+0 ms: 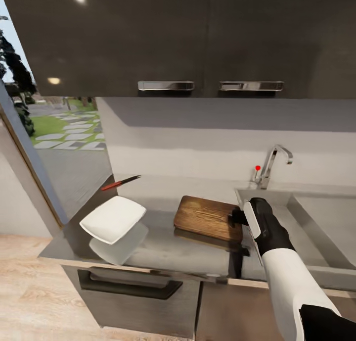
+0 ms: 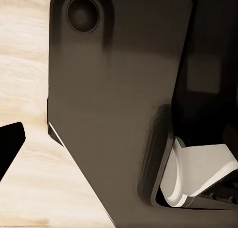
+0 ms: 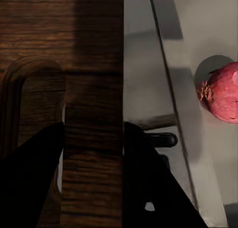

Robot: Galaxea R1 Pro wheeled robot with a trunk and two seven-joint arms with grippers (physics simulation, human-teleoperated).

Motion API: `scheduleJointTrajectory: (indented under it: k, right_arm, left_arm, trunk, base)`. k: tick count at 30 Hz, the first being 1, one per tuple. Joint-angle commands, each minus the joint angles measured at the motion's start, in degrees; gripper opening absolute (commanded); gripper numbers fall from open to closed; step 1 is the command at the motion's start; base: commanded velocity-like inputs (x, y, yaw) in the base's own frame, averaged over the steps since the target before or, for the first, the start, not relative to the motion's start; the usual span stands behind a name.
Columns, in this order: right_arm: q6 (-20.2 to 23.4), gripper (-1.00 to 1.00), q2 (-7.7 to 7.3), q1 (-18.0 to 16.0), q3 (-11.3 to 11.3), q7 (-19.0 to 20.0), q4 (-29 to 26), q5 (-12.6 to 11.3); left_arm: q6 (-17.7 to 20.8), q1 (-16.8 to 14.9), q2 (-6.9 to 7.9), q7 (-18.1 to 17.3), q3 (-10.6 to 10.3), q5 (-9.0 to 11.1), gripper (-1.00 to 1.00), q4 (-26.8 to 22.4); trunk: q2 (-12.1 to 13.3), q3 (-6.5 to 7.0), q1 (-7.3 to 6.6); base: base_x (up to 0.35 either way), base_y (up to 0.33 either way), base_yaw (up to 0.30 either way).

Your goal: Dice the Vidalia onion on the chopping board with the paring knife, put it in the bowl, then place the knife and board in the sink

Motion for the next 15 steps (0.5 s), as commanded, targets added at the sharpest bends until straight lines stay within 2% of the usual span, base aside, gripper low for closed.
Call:
scheduleJointTrajectory:
  k: [1, 7, 11, 15]
  right_arm:
    - [0.08, -1.00, 0.04, -0.03, -0.11, -0.48, -0.05, -0.71]
    - [0.08, -1.00, 0.04, -0.03, -0.11, -0.48, -0.05, -0.71]
    - [0.08, -1.00, 0.05, -0.03, -0.11, -0.48, -0.05, -0.71]
    - [0.08, -1.00, 0.05, -0.03, -0.11, -0.48, -0.05, -0.71]
  left_arm:
    - [-0.06, 0.03, -0.02, -0.07, 0.38, 0.01, 1.00, -0.10]
    - [-0.06, 0.03, 0.03, -0.07, 0.38, 0.01, 1.00, -0.10]
    - [-0.06, 0.03, 0.02, -0.07, 0.38, 0.01, 1.00, -0.10]
    - [-0.06, 0.03, -0.02, -0.07, 0.38, 0.01, 1.00, -0.10]
  trunk:
    - [-0.04, -0.06, -0.01]
    - [-0.04, -0.06, -0.01]
    - [-0.04, -0.06, -0.01]
    - [-0.04, -0.06, -0.01]
  base:
    - [-0.209, -0.198, 0.281]
    - [-0.078, -0.071, 0.264]
    - [-0.019, -0.024, 0.085]
    - [-0.131, -0.170, 0.014]
